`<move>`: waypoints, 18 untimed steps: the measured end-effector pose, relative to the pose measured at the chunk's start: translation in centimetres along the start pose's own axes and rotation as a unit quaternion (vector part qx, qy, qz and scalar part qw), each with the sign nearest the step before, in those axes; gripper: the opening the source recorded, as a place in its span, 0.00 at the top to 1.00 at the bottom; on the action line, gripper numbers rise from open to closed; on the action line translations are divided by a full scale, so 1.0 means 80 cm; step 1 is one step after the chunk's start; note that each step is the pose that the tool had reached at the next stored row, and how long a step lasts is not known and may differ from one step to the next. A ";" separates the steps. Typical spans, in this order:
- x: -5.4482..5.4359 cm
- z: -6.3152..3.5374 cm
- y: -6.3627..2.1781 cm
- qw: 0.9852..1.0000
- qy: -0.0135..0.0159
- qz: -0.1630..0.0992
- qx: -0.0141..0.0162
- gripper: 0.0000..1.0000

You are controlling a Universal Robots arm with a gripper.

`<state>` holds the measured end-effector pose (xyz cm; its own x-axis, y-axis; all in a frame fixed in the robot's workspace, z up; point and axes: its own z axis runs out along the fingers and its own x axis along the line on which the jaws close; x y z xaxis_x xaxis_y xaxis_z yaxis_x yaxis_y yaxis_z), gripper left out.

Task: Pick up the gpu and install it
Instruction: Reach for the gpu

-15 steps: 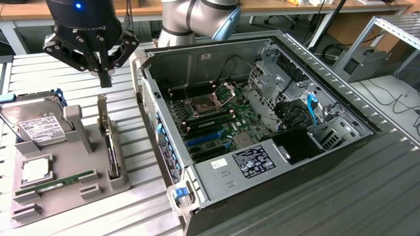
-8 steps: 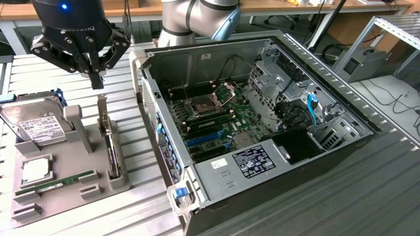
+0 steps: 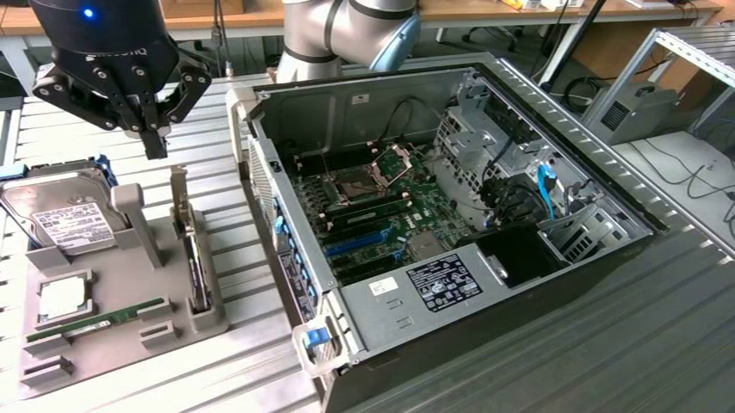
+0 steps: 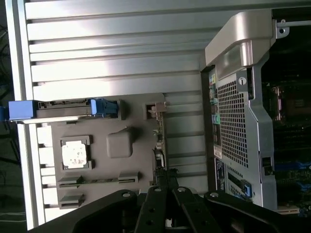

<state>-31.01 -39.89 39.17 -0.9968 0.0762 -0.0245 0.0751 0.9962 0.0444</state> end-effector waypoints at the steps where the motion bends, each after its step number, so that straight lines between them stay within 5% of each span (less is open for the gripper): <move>1: 0.001 0.000 0.000 1.000 0.000 0.000 0.000 0.89; 18: 0.008 0.000 -0.001 1.000 0.000 0.000 0.000 0.89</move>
<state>-31.62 -39.89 39.17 -0.9968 0.0762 -0.0245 0.0751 0.9962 0.0444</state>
